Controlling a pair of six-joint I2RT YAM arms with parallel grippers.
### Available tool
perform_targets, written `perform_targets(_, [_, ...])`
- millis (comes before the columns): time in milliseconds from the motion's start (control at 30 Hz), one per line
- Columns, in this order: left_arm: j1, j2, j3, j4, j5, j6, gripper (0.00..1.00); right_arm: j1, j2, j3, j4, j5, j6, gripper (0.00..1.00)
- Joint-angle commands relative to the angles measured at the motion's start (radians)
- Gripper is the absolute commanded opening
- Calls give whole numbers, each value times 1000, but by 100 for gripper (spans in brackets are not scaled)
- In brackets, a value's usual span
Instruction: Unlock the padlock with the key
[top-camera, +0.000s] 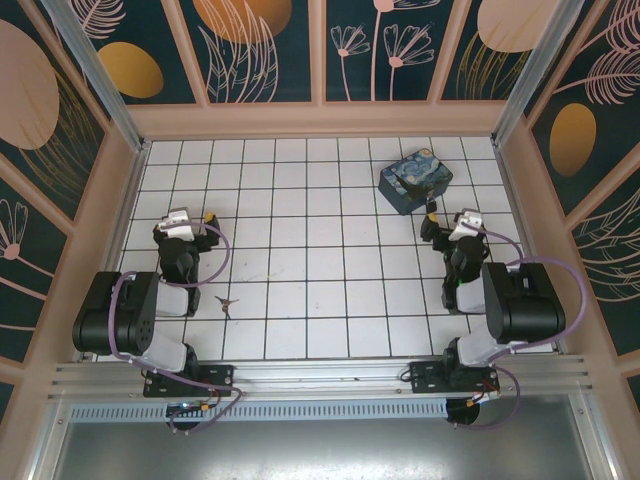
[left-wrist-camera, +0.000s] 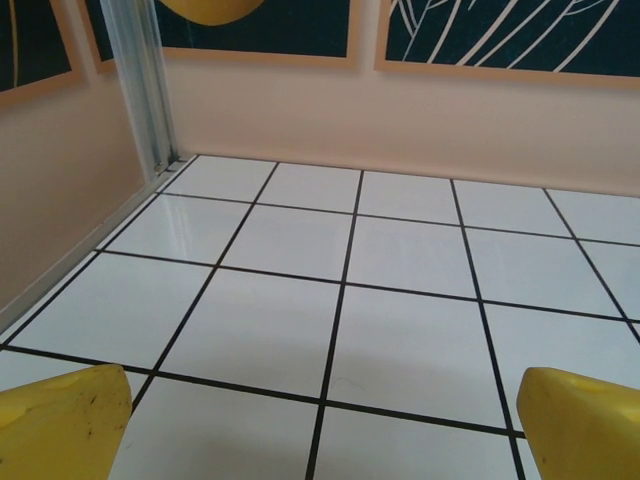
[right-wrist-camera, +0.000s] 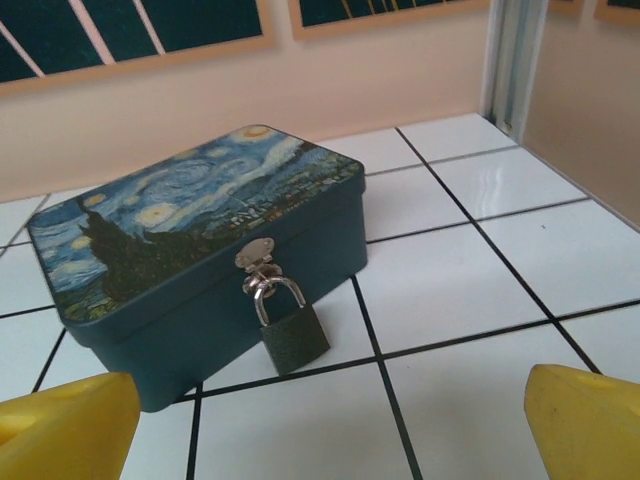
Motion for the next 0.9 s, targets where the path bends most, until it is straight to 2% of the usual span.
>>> perform_targets(0, [10, -98, 136, -273, -111, -54, 99, -18, -163, 122, -266, 66, 51, 99])
perform_targets(33, [10, -119, 216, -426, -190, -83, 99, -41, -195, 165, -366, 15, 77, 99])
perform_targets(67, [10, -136, 272, -522, -225, -93, 99, -65, -211, 215, -462, -21, 115, 98])
perform_targets(133, [10, -158, 370, -688, -247, -140, 99, -114, -201, 312, -599, -144, 180, 97])
perform_targets(267, [-1, -137, 561, -1036, -117, -286, 98, -196, -34, 557, -801, -382, 277, 96])
perform_targets(333, [-50, -133, 605, -1141, -62, -333, 98, -212, 64, 679, -880, -410, 269, 96])
perform_targets(400, [-136, -128, 647, -1238, -38, -333, 98, -230, 164, 801, -949, -452, 251, 96])
perform_targets(500, [-239, -122, 673, -1320, 35, -320, 98, -253, 297, 944, -1013, -535, 236, 97])
perform_targets(667, [-388, -97, 679, -1350, 119, -292, 99, -266, 487, 1103, -1048, -639, 227, 97])
perform_targets(867, [-490, -52, 661, -1296, 239, -320, 96, -265, 614, 1193, -1030, -716, 230, 97])
